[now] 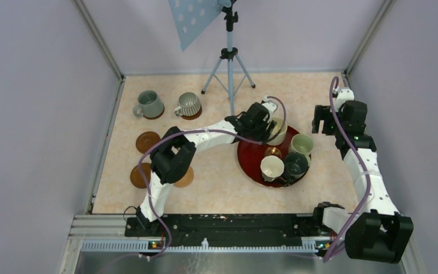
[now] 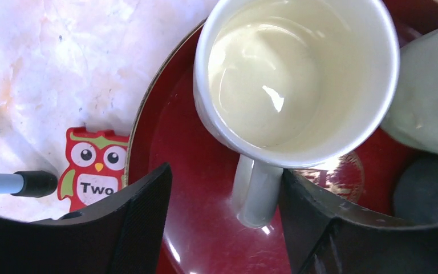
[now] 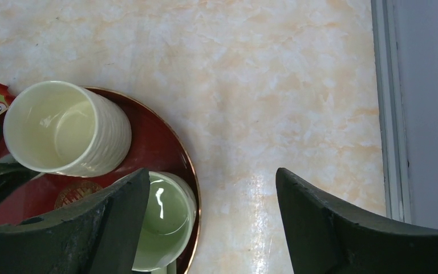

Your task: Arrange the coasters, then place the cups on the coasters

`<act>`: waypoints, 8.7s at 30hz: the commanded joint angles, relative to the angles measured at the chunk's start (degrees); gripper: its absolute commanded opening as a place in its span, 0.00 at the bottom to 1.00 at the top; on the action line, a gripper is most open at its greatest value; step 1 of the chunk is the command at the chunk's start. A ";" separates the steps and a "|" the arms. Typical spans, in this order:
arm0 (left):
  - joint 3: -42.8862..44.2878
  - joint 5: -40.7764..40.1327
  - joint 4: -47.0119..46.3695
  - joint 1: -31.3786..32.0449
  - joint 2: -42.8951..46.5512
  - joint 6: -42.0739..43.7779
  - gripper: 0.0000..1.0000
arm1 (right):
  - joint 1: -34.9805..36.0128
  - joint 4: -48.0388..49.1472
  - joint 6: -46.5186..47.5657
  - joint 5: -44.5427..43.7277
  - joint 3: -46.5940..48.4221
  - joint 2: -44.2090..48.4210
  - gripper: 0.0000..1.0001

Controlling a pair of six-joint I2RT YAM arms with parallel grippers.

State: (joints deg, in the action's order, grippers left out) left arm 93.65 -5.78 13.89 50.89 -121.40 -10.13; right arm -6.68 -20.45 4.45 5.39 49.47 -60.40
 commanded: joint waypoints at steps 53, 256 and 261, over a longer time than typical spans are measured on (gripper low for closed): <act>-7.05 32.37 3.37 -9.83 19.90 15.76 0.00 | -0.44 1.27 2.76 3.49 0.01 0.62 0.80; -23.82 24.55 -5.28 -3.18 21.59 12.25 0.99 | -0.44 -15.50 21.40 31.78 5.43 0.66 0.74; -25.23 25.45 -6.59 -4.96 22.83 12.92 0.99 | -0.44 -19.08 24.71 35.80 5.73 0.43 0.73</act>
State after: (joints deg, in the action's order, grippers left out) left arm 67.53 17.32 10.55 46.76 -99.77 3.20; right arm -6.68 -36.58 24.67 34.94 52.42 -61.04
